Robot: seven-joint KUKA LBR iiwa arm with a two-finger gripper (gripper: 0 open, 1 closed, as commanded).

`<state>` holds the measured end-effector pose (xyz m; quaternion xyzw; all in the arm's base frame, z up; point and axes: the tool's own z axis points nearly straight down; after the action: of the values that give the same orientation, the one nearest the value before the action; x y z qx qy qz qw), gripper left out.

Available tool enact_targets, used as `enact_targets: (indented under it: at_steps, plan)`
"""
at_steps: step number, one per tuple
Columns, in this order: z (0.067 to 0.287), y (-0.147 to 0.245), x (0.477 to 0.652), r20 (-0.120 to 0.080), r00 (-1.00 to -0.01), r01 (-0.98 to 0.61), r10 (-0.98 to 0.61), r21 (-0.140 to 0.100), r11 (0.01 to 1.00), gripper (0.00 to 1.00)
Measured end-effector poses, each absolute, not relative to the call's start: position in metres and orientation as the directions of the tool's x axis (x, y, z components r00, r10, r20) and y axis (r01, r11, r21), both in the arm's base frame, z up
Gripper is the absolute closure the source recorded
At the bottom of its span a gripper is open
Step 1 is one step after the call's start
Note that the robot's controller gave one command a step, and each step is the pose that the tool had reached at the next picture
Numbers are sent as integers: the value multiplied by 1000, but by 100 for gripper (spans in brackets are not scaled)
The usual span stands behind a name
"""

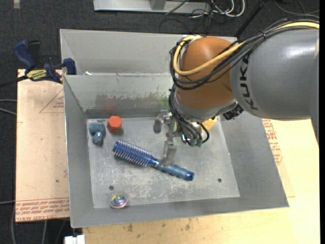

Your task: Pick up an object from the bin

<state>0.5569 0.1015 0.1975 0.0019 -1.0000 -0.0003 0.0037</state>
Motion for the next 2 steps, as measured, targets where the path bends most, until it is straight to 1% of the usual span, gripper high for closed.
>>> enact_targets:
  at_steps: [1, 2]
  plan:
    - [135, 97, 537, 8, -999, 45, 45, 0, 999, 0]
    - [71, 103, 554, 5, -996, 85, 85, 1, 996, 0]
